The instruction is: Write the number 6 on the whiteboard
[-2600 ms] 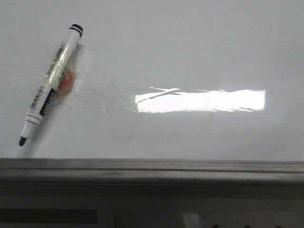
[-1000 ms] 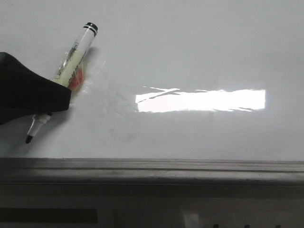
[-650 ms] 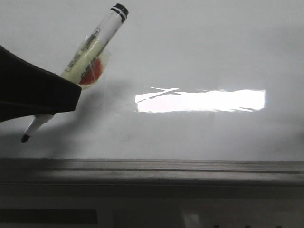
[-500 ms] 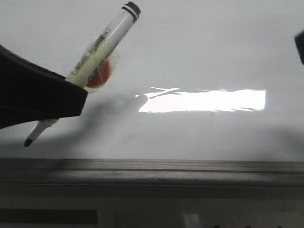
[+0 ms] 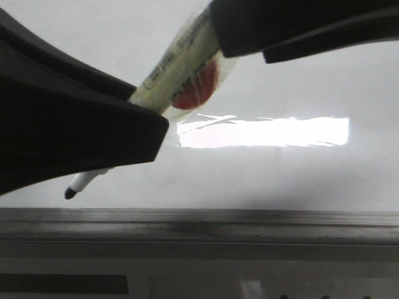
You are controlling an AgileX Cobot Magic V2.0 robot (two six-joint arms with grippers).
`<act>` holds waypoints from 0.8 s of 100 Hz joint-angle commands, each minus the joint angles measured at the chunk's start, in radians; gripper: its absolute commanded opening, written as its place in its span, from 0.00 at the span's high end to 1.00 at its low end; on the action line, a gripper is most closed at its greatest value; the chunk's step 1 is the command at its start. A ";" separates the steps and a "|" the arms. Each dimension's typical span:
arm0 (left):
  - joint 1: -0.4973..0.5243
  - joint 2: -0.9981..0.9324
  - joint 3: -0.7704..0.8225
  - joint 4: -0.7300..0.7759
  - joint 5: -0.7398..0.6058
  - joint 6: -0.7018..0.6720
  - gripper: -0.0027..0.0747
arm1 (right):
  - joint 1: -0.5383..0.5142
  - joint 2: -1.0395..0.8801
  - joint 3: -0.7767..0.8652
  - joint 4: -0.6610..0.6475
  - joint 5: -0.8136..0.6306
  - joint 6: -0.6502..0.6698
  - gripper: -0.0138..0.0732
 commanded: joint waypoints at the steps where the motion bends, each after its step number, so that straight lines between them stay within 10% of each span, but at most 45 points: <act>1: -0.008 -0.011 -0.032 0.000 -0.083 -0.006 0.99 | 0.010 0.019 -0.047 0.013 -0.108 -0.011 0.50; 15: -0.008 -0.011 -0.032 0.000 -0.083 -0.006 0.99 | 0.014 0.040 -0.058 0.015 -0.125 -0.011 0.59; 28: -0.008 -0.011 -0.032 0.000 -0.083 -0.006 0.99 | 0.014 0.042 -0.058 0.020 -0.119 -0.009 0.92; 45: -0.008 -0.011 -0.032 0.000 -0.083 -0.006 0.96 | 0.014 0.042 -0.058 0.029 -0.117 -0.009 0.91; 64: -0.002 -0.023 -0.032 0.000 -0.083 0.026 0.64 | 0.014 0.042 -0.058 0.050 -0.099 -0.009 0.91; 80: 0.054 -0.117 -0.032 -0.011 -0.050 0.026 0.56 | 0.003 0.042 -0.059 0.092 -0.077 -0.009 0.91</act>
